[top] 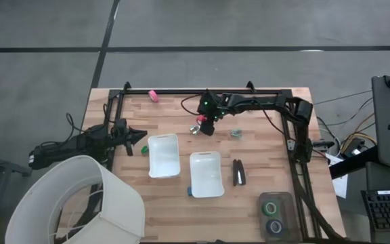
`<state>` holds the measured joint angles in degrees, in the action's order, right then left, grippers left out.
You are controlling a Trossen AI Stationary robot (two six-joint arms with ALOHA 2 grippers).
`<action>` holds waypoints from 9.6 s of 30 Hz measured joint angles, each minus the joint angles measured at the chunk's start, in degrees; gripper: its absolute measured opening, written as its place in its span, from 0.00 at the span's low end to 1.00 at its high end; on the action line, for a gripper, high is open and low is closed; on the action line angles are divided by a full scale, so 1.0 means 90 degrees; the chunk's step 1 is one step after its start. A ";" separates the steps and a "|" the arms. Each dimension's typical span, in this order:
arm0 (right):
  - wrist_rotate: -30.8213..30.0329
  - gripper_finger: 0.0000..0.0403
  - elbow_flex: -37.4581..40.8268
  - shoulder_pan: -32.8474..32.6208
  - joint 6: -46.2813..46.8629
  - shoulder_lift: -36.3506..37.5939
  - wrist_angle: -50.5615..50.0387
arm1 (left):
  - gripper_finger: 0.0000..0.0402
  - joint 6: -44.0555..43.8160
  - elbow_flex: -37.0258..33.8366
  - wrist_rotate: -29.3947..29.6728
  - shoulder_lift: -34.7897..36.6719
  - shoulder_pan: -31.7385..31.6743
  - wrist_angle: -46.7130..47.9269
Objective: Pick and place Stapler, Stapler remover, tape
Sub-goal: Put the red tape into the black bin, then put the right light blue staple remover into the right white bin, then put the black staple remover into the right white bin
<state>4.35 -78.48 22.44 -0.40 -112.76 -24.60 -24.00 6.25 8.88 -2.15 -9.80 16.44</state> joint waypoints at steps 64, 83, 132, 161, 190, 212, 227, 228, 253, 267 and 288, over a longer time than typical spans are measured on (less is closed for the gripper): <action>0.0455 0.25 0.2665 -0.7712 0.8354 0.5272 -0.2660 | 0.07 -0.0001 -0.0001 0.0000 -0.0001 -0.0002 0.0001; 0.0921 0.28 0.3460 -0.7759 0.8723 0.4594 -0.2109 | 0.07 0.0001 -0.0001 0.0000 -0.0001 -0.0002 0.0001; -0.1013 0.50 0.2902 -0.4977 0.5098 0.4866 -0.3243 | 0.07 0.0001 0.0001 0.0000 0.0001 -0.0002 0.0001; -0.0866 0.50 0.3197 -0.0726 0.0379 0.3917 -0.1638 | 0.07 0.0000 0.0000 0.0000 0.0000 -0.0001 0.0001; -0.1466 0.30 0.3266 -0.0724 -0.0024 0.2421 -0.1283 | 0.07 0.0000 -0.0001 0.0000 -0.0001 -0.0002 0.0000; -0.1358 0.02 0.3232 -0.1115 0.0195 0.2771 -0.1391 | 0.07 0.0001 -0.0001 0.0000 0.0002 -0.0002 0.0000; -0.1320 0.02 0.3064 -0.2823 0.1331 0.4059 -0.1068 | 0.07 -0.0001 -0.0001 0.0000 0.0001 -0.0001 0.0001; -0.1320 0.02 0.3047 -0.2935 0.1386 0.4096 -0.0996 | 0.07 0.0000 0.0000 0.0000 -0.0001 -0.0002 -0.0001; -0.1242 0.02 0.2111 -0.4235 0.1236 0.1938 0.0855 | 0.07 -0.0001 -0.0001 0.0000 -0.0003 -0.0002 0.0006; -0.1240 0.02 0.1110 -0.4269 0.1185 0.0844 -0.0227 | 0.07 0.0001 -0.0001 -0.0002 -0.0003 -0.0001 0.0008; -0.1552 0.29 0.1009 -0.4246 0.1194 0.1741 -0.0651 | 0.07 0.0001 -0.0001 0.0000 -0.0003 -0.0002 0.0011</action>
<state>-9.62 -69.39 -15.78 10.34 -97.09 -30.46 -23.99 6.24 8.88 -2.17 -9.82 16.53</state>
